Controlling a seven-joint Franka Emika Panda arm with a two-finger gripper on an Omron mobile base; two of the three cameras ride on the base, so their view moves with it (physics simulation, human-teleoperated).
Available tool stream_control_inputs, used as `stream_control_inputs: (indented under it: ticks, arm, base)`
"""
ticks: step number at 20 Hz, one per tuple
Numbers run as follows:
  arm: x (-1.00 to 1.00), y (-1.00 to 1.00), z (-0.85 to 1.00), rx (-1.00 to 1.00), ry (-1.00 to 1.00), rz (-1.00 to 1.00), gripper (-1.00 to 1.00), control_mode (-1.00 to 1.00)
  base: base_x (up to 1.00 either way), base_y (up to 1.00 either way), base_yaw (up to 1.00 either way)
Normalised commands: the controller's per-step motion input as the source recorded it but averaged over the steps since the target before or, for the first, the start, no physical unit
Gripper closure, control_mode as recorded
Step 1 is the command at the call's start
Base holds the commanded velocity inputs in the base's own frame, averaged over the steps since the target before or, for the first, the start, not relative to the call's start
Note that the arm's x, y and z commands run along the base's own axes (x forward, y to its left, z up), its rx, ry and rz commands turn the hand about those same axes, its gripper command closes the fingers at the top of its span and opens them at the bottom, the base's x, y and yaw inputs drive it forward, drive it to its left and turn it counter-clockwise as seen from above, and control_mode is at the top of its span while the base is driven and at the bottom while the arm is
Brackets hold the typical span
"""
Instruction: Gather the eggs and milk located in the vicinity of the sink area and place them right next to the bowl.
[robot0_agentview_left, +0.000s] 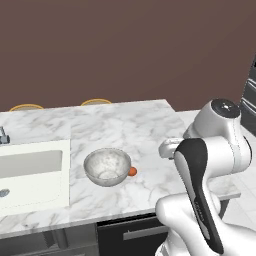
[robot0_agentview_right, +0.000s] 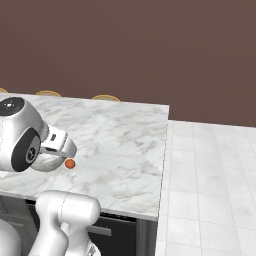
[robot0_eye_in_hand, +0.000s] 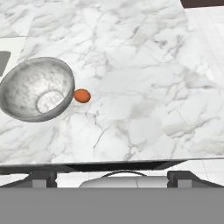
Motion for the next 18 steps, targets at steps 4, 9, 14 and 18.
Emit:
stream_control_inputs:
  ticks: [4,9,14,18]
  arm:
    - [0.0,0.0,0.0,0.0,0.0,0.0,-1.0,1.0]
    - [0.0,0.0,0.0,0.0,0.0,0.0,-1.0,1.0]
    - [0.0,0.0,0.0,0.0,0.0,0.0,-1.0,1.0]
    - [0.0,0.0,0.0,0.0,0.0,0.0,-1.0,1.0]
  base:
    - [-0.39,0.11,0.0]
    - [-0.76,0.32,0.12]
    - [-0.43,0.57,0.34]
    - [-0.05,0.64,0.59]
